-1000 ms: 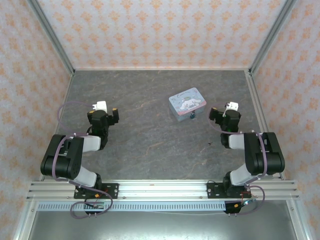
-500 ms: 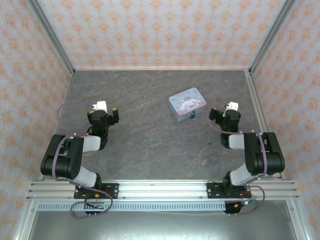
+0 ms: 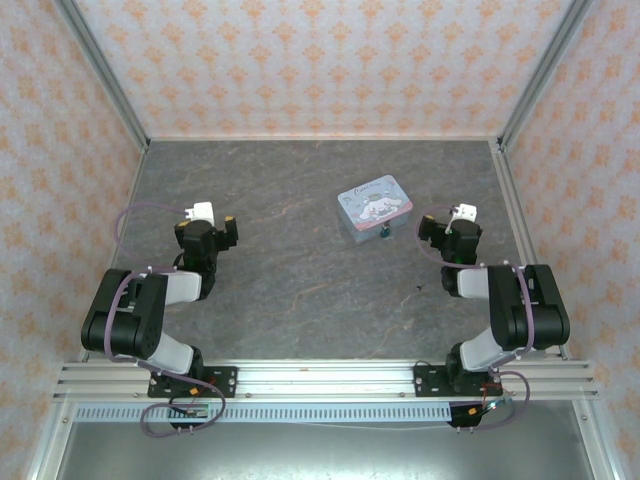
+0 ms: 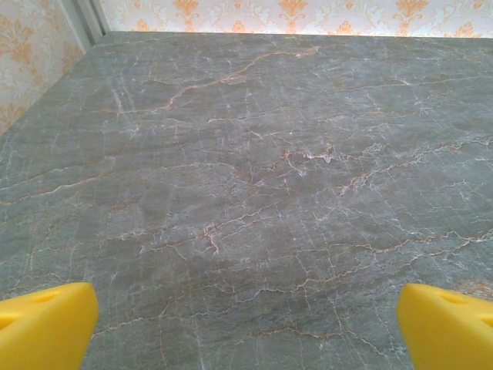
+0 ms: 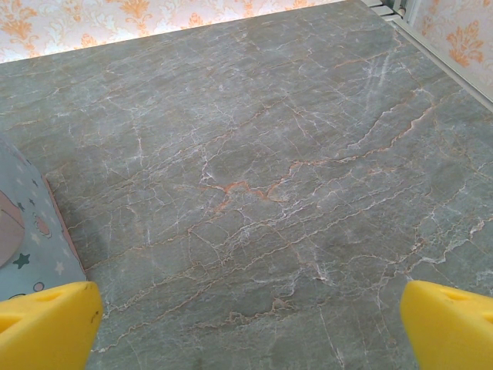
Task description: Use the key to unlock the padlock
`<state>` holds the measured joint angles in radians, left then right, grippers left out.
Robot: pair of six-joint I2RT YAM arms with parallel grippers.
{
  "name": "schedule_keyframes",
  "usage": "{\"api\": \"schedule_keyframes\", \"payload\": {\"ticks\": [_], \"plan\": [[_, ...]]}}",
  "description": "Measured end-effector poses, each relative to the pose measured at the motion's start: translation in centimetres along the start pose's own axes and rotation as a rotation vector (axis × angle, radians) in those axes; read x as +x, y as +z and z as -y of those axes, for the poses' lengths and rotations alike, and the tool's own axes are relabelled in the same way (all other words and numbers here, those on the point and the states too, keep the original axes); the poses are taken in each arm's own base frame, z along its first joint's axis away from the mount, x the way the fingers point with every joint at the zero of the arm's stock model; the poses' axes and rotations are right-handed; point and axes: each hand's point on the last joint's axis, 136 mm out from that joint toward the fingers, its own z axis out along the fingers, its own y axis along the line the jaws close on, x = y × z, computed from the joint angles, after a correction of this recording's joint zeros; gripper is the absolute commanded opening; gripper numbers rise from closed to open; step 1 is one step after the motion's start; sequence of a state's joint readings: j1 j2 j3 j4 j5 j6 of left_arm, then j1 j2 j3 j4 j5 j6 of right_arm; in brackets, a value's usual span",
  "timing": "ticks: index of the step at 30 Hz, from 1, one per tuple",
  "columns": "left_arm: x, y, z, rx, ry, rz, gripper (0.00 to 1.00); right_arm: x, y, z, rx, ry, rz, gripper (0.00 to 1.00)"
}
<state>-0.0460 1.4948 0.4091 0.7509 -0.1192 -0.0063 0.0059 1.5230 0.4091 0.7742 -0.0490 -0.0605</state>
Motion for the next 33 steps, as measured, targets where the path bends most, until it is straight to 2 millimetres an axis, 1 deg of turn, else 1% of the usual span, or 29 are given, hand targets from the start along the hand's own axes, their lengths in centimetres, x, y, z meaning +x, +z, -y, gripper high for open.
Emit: {"api": "schedule_keyframes", "payload": {"ticks": [5,7,8,10,11,14,15,16,17,19,20,22,23,25,27,30,33], "plan": [[0.0,-0.1,-0.3,-0.016,0.000,-0.004,1.00,0.2,0.0,0.3,0.018,0.005,-0.016,0.99],[-0.3,-0.7,-0.8,-0.035,-0.001,-0.010,1.00,-0.1,-0.4,0.5,0.032,0.009,-0.031,0.99],[-0.9,-1.3,-1.0,-0.047,-0.004,-0.003,1.00,-0.7,-0.8,0.6,0.036,0.014,-0.028,0.99],[-3.0,-2.8,-1.4,-0.060,-0.031,0.042,1.00,-2.4,-1.9,0.6,0.040,0.032,0.000,0.99],[-4.2,-3.6,-1.5,-0.063,-0.054,0.064,1.00,-3.6,-2.7,0.6,0.041,0.046,0.020,0.99],[-8.3,-6.0,-1.8,-0.056,-0.157,0.111,1.00,-7.0,-5.0,0.5,0.043,0.103,0.054,0.99],[-9.8,-6.8,-1.8,-0.044,-0.201,0.122,1.00,-8.1,-5.7,0.4,0.042,0.126,0.055,0.99],[-10.8,-7.4,-1.7,-0.027,-0.233,0.128,1.00,-8.9,-6.4,0.4,0.043,0.148,0.047,1.00],[-12.0,-8.1,-1.4,0.002,-0.277,0.135,1.00,-9.7,-7.2,0.3,0.043,0.174,0.032,0.98],[-13.2,-9.2,-0.4,0.068,-0.340,0.129,1.00,-10.4,-8.4,0.0,0.038,0.214,-0.012,0.93],[-13.3,-9.8,0.4,0.111,-0.370,0.115,1.00,-10.4,-9.1,-0.3,0.030,0.232,-0.048,0.91],[-12.6,-10.6,2.3,0.187,-0.399,0.065,1.00,-9.5,-10.1,-1.0,0.013,0.252,-0.126,0.87],[-12.0,-11.0,3.5,0.230,-0.408,0.032,1.00,-8.6,-10.6,-1.4,0.006,0.256,-0.174,0.85],[-10.9,-11.9,6.2,0.319,-0.419,-0.030,1.00,-6.3,-11.6,-2.2,-0.003,0.255,-0.285,0.82],[-9.9,-13.0,8.7,0.399,-0.428,-0.077,1.00,-3.5,-12.6,-2.9,0.000,0.242,-0.401,0.77],[-8.5,-14.2,11.4,0.475,-0.419,-0.126,1.00,-0.4,-14.0,-3.8,0.008,0.213,-0.531,0.67],[-7.7,-14.6,12.9,0.510,-0.403,-0.156,1.00,2.6,-14.7,-4.9,0.011,0.181,-0.624,0.63]]}}
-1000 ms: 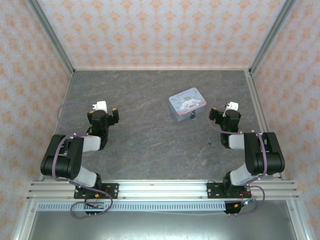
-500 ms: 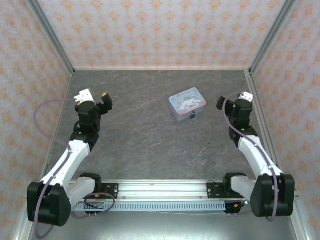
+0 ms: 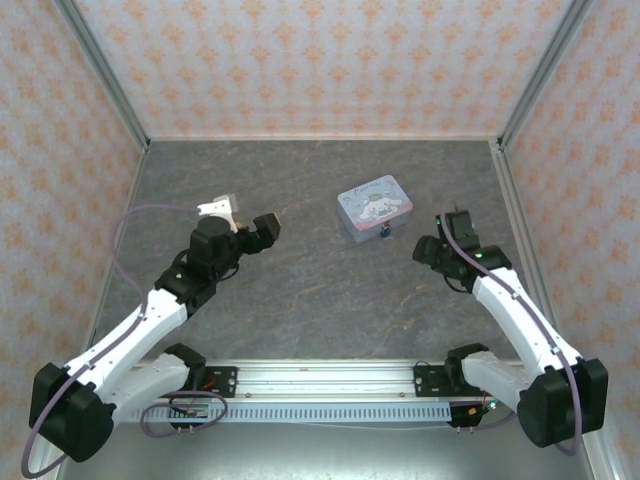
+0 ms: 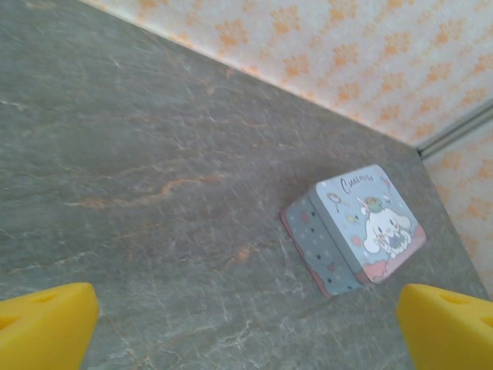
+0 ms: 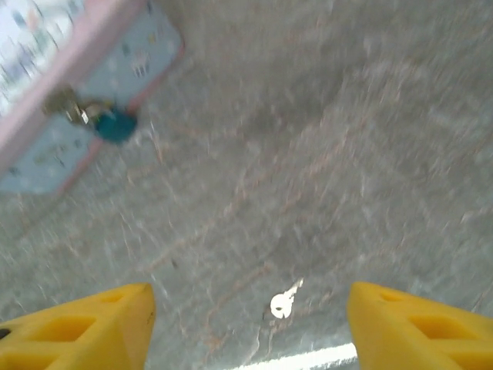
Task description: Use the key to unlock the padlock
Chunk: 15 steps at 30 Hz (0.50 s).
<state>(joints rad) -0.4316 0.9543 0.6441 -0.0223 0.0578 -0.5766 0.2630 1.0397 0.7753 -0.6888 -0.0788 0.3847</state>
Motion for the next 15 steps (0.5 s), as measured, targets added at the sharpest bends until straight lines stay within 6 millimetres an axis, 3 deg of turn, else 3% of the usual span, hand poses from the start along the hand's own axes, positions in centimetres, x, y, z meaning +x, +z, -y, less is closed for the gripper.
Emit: {"api": "schedule_keyframes", "payload": {"ticks": [6,9,15], "plan": [[1.2,1.7,-0.3,-0.025,0.009,-0.041,1.00,5.1,3.5,-0.6,0.091,-0.082,-0.182,0.52],[1.3,2.1,-0.4,-0.028,0.009,-0.046,1.00,6.3,4.6,-0.1,0.160,-0.113,-0.228,0.50],[1.4,2.2,-0.4,-0.030,0.008,-0.047,1.00,6.7,5.5,0.6,0.214,-0.104,-0.248,0.49]]}}
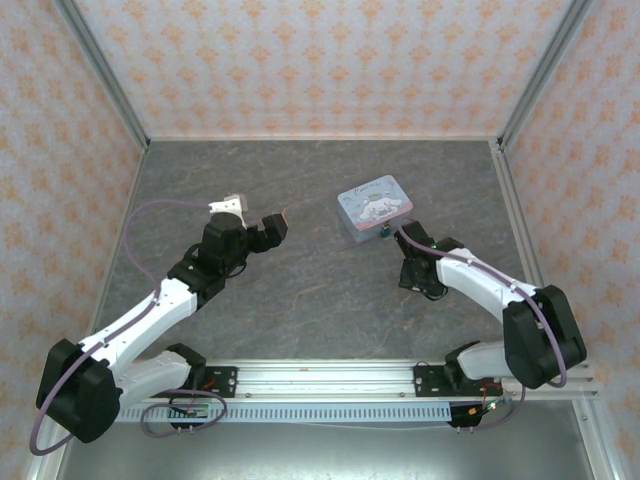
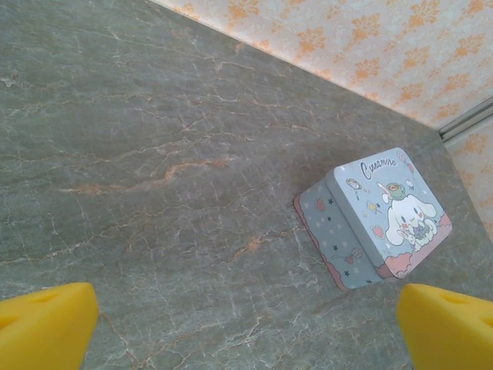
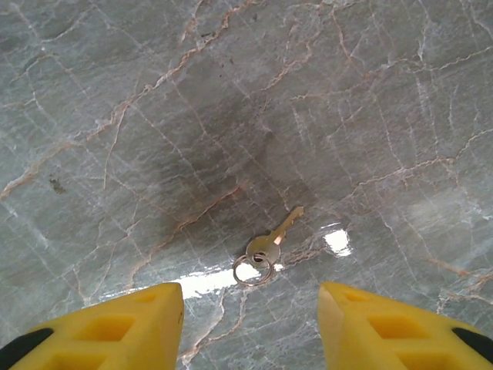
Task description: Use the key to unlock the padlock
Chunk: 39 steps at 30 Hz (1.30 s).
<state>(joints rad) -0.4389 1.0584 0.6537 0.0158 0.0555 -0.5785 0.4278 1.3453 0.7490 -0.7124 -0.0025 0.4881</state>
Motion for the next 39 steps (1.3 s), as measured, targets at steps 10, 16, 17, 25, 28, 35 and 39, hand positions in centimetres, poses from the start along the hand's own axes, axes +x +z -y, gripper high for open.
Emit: {"api": "schedule_keyframes", "payload": {"ticks": [10,16,17,25,28,35,39], "plan": [[-0.3,-0.1,0.0,-0.004,-0.001,0.011,1.00,-0.4,1.0,-0.3,0.006,0.055,0.015,0.42],[-1.6,-0.4,0.9,0.015,-0.004,0.037,1.00,-0.2,1.7,-0.3,0.021,0.063,-0.001,0.39],[-1.7,-0.4,1.0,0.016,-0.005,0.039,1.00,-0.2,1.8,-0.2,0.027,0.063,-0.004,0.39],[-1.6,-0.4,0.9,0.014,-0.004,0.037,1.00,-0.1,2.4,-0.1,0.045,0.092,-0.011,0.36],[-1.6,-0.4,0.9,0.013,-0.004,0.036,1.00,-0.2,2.5,-0.3,0.038,0.107,-0.005,0.34],[-1.6,-0.4,0.8,0.008,-0.002,0.037,1.00,0.0,2.7,-0.3,0.035,0.120,-0.006,0.29],[-1.6,-0.4,0.7,0.003,-0.002,0.035,1.00,-0.1,2.7,-0.3,0.033,0.122,-0.004,0.26]]}}
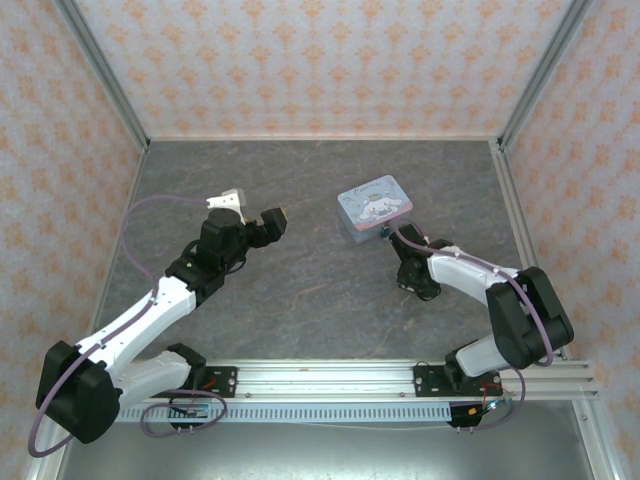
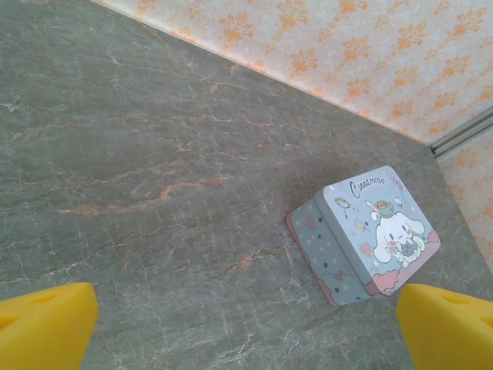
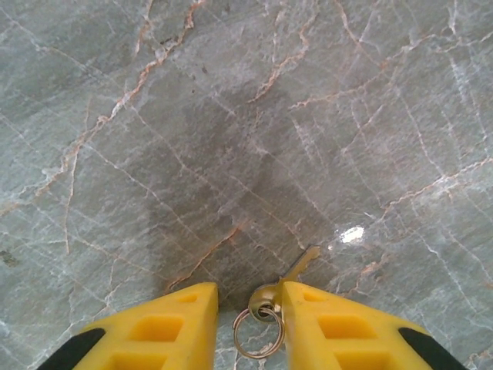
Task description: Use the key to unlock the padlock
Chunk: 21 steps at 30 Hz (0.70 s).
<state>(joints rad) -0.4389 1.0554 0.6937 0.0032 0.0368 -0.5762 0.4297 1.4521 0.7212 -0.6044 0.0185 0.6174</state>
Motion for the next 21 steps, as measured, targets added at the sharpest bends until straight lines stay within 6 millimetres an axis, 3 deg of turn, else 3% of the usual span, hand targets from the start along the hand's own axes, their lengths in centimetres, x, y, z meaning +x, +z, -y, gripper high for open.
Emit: {"api": "schedule_keyframes", "payload": {"ticks": [9,21], "plan": [[-0.03,-0.19,-0.03,-0.001,0.000,0.000,1.00,-0.01,0.00,0.00,0.000,0.000,0.001,0.20],[-0.45,-0.64,-0.18,-0.010,-0.001,0.018,1.00,0.11,0.02,-0.77,-0.039,0.003,-0.011,0.25]]}}
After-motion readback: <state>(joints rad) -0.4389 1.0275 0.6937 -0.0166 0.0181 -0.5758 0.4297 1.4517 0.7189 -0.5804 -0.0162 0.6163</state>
